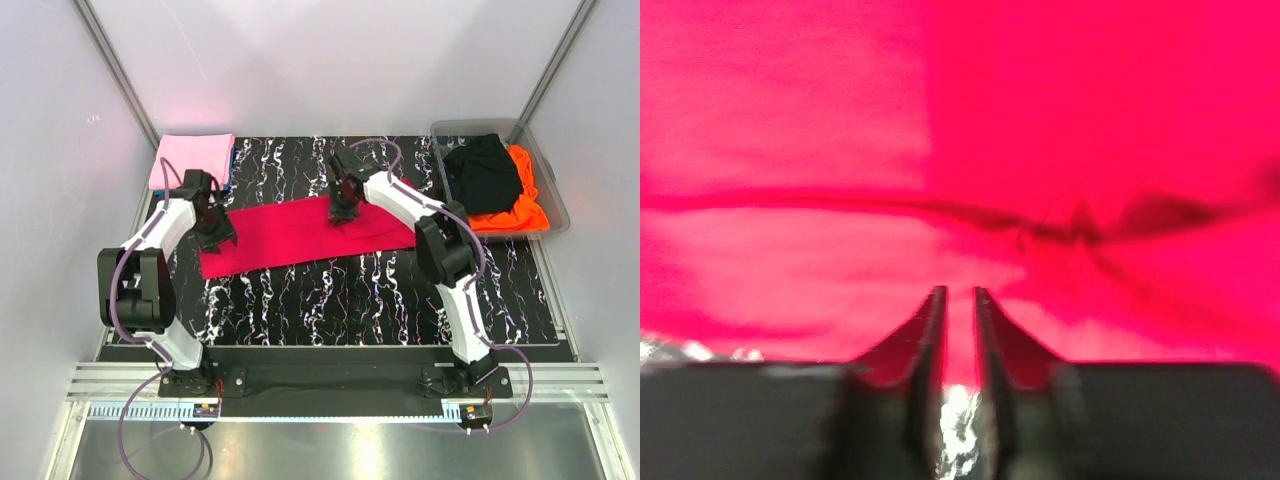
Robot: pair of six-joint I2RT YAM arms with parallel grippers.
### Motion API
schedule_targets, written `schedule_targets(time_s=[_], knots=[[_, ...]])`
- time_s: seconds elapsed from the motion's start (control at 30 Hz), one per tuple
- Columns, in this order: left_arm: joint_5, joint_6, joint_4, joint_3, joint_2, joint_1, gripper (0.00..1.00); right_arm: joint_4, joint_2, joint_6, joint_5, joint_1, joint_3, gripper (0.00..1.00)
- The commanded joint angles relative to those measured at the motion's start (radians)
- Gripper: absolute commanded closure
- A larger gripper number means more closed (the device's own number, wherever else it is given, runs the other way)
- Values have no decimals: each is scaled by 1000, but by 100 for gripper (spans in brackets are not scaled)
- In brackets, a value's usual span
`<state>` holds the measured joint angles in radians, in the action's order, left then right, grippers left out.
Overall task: Fold and stack the t-shirts
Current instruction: Fold the tshirt
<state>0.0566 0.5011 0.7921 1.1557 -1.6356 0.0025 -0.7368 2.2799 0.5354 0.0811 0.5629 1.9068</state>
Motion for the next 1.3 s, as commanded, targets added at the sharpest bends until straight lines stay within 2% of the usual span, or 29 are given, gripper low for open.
schedule_targets(time_s=[0.0, 0.07, 0.5, 0.8, 0.93, 1.03, 1.2, 1.27], knots=[[55, -48, -21, 74, -12, -44, 49, 7, -174, 8, 26, -6, -3, 71], [68, -49, -30, 90, -41, -50, 50, 2, -186, 8, 8, -21, -11, 66], [74, -108, -34, 99, -208, -48, 46, 5, -73, 41, -35, -58, -34, 68], [126, -56, -27, 24, -251, -47, 44, 33, -36, 51, -75, -58, -92, 65], [170, 2, -30, -60, -242, -47, 44, 34, -49, 60, -75, -61, -81, 60], [204, 39, -46, -134, -216, -47, 44, 34, -91, 70, -102, -63, -95, 52], [229, 82, -59, -270, -92, -47, 44, 34, -178, 95, -164, -84, -141, 33], [238, 105, -67, -312, -44, -50, 44, 33, -201, 118, -172, -104, -170, 30]])
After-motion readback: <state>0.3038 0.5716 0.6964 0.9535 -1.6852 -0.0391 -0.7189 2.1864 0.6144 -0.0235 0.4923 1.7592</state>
